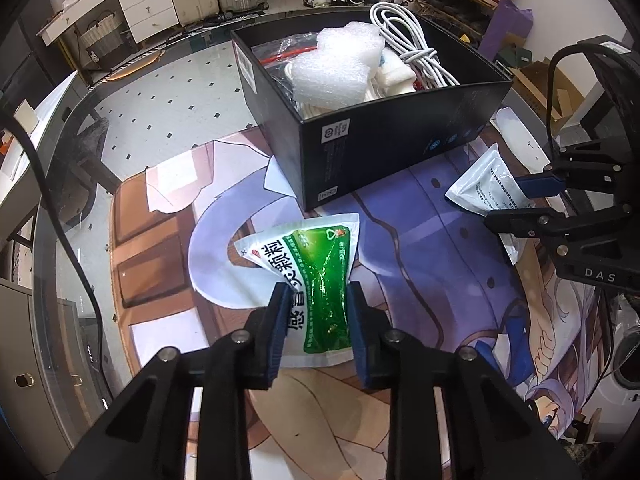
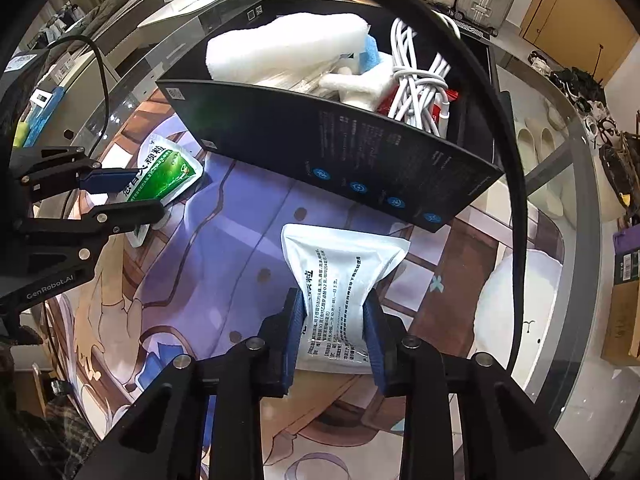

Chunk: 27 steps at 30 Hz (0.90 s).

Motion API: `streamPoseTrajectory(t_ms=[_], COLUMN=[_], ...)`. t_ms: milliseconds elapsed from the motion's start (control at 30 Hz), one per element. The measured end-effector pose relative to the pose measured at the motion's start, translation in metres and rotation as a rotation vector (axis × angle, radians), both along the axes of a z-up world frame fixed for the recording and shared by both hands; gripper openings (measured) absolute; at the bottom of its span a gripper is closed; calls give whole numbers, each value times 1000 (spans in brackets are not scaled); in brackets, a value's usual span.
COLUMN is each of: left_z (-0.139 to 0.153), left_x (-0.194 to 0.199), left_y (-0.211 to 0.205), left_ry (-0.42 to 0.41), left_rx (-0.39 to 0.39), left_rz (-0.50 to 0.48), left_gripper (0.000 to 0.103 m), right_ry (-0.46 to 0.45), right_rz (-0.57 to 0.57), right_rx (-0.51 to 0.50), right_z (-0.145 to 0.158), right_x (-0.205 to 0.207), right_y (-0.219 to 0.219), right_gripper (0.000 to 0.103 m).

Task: Organize soft objects
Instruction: 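Grasp the green-printed sachet with the left tool while the right tool grasps the white sachet, then lift both sachets and carry them over the black box with both tools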

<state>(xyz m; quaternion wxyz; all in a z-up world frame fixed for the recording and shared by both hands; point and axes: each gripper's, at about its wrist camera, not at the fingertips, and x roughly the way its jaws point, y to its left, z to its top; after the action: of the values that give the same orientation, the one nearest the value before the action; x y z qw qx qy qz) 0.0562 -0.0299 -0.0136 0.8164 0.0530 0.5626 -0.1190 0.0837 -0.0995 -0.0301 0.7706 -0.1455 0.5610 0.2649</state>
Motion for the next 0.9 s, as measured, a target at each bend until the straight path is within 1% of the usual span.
streamPoseTrajectory(t_ms=[233, 500, 733, 900], left_z=[2, 3, 11, 18], left_x=[0, -1, -5, -6], left_y=[0, -1, -4, -5], left_ry=[-17, -25, -43, -62], left_rx=[-6, -3, -3, -5], left_rz=[-4, -5, -9, -9], left_gripper=[20, 18, 18, 18], right_ry=[-3, -3, -15, -53], right_rz=[-15, -41, -61, -67], right_rx=[9, 34, 65, 71], right_z=[1, 6, 20, 35], right_x=[6, 10, 12, 11], right_y=[-18, -34, -59, -65], right_gripper=[24, 23, 23, 23])
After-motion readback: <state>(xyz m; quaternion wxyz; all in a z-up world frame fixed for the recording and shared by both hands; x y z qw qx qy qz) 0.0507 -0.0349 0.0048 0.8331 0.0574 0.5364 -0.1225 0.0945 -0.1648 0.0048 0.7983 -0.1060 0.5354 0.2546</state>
